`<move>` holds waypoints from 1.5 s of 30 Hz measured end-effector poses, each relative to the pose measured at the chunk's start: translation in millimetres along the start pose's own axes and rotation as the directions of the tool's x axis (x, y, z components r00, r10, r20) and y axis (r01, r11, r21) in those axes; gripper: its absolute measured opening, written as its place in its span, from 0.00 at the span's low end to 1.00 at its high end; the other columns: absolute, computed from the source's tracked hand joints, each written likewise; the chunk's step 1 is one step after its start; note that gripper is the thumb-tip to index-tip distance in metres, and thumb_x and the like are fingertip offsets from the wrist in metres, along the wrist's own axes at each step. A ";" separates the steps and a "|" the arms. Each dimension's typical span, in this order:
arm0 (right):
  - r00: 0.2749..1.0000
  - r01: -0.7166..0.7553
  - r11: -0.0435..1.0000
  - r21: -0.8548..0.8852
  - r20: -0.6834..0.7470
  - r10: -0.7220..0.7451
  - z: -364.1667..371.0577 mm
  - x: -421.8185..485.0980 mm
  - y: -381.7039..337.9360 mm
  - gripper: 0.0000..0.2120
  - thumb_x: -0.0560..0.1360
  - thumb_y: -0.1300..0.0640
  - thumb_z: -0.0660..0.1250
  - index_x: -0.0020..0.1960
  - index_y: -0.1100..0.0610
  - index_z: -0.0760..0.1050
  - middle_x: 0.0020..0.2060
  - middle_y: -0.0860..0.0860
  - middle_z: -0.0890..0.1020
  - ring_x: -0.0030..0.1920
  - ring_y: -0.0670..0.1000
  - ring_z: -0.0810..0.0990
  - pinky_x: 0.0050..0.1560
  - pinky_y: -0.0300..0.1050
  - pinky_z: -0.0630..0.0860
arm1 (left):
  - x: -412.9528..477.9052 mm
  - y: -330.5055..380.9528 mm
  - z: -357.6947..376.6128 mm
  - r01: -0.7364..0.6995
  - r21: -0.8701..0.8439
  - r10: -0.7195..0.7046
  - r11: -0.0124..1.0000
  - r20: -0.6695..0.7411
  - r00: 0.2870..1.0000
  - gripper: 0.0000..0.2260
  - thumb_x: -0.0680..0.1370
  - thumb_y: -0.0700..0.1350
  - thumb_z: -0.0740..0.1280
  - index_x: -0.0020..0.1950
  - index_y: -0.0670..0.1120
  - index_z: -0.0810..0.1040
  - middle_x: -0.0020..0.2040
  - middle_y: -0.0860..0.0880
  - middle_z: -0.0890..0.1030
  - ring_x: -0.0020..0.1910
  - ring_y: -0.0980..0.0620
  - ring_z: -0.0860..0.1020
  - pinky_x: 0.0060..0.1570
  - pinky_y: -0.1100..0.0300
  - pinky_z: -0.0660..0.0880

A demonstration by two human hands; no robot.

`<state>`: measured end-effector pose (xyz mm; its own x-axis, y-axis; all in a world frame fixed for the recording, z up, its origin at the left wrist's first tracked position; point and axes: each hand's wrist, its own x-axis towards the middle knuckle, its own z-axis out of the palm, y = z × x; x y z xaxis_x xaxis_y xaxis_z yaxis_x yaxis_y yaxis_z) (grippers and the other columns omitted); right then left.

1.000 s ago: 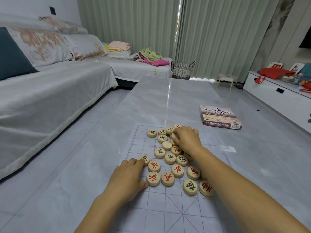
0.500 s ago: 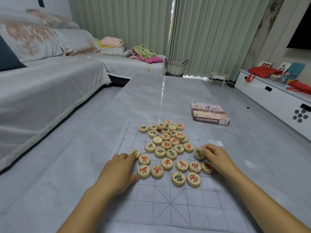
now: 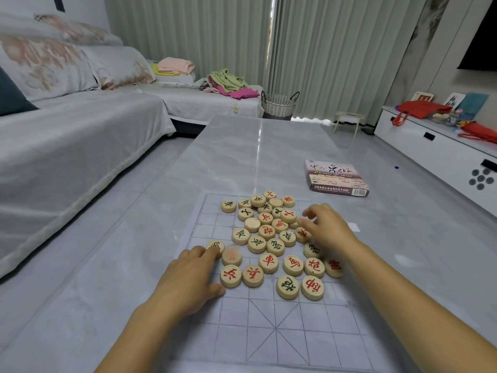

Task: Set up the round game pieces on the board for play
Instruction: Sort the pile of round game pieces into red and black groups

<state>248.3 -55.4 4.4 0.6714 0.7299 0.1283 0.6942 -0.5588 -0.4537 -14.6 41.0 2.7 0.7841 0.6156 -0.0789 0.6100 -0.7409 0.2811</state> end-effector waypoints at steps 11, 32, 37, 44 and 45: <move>0.991 -0.123 0.982 0.143 -0.031 0.128 2.6 21.5 9.6 0.20 0.69 0.55 0.72 0.58 0.59 0.73 0.57 0.56 0.75 0.57 0.56 0.74 0.58 0.51 0.73 | 1.2 -2.9 -1.0 -0.009 -0.013 0.009 1.000 0.006 1.000 0.30 0.74 0.56 0.66 0.72 0.54 0.58 0.71 0.52 0.64 0.68 0.51 0.65 0.65 0.58 0.66; 0.974 -0.119 0.989 0.086 0.202 0.099 11.6 30.1 -8.1 0.17 0.74 0.53 0.67 0.59 0.61 0.76 0.58 0.58 0.77 0.55 0.57 0.77 0.55 0.49 0.74 | -1.7 1.3 -1.4 -0.009 -0.027 0.010 1.000 0.025 1.000 0.32 0.74 0.58 0.65 0.73 0.55 0.55 0.74 0.52 0.58 0.71 0.50 0.62 0.68 0.57 0.64; 0.965 -0.165 0.963 0.212 0.239 0.113 7.3 31.7 -8.9 0.10 0.71 0.59 0.70 0.47 0.57 0.69 0.42 0.53 0.76 0.39 0.51 0.73 0.38 0.45 0.70 | -0.6 -0.7 -1.4 -0.015 -0.019 0.016 1.000 0.035 0.999 0.32 0.74 0.58 0.65 0.74 0.55 0.54 0.74 0.52 0.58 0.70 0.50 0.62 0.68 0.57 0.64; 0.991 -0.018 0.963 0.269 -0.122 0.052 -2.2 -1.3 38.1 0.05 0.72 0.58 0.68 0.44 0.56 0.72 0.43 0.53 0.79 0.43 0.54 0.76 0.47 0.54 0.75 | -2.3 0.0 -0.9 -0.020 0.020 0.020 1.000 0.028 0.999 0.33 0.74 0.58 0.64 0.74 0.54 0.53 0.74 0.51 0.59 0.70 0.50 0.62 0.67 0.58 0.64; 0.990 0.061 0.986 0.157 -0.132 -0.040 -4.2 -8.9 45.8 0.05 0.72 0.58 0.68 0.45 0.57 0.72 0.43 0.52 0.78 0.45 0.54 0.76 0.48 0.52 0.75 | -2.3 0.5 -0.7 -0.020 0.024 0.019 1.000 0.026 0.999 0.33 0.74 0.58 0.64 0.74 0.54 0.53 0.74 0.51 0.59 0.70 0.50 0.62 0.67 0.58 0.65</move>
<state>275.2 -89.2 -13.9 0.6712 0.6937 0.2613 0.6844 -0.4446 -0.5779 -16.2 39.4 3.7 0.7984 0.5940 -0.0987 0.5969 -0.7592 0.2594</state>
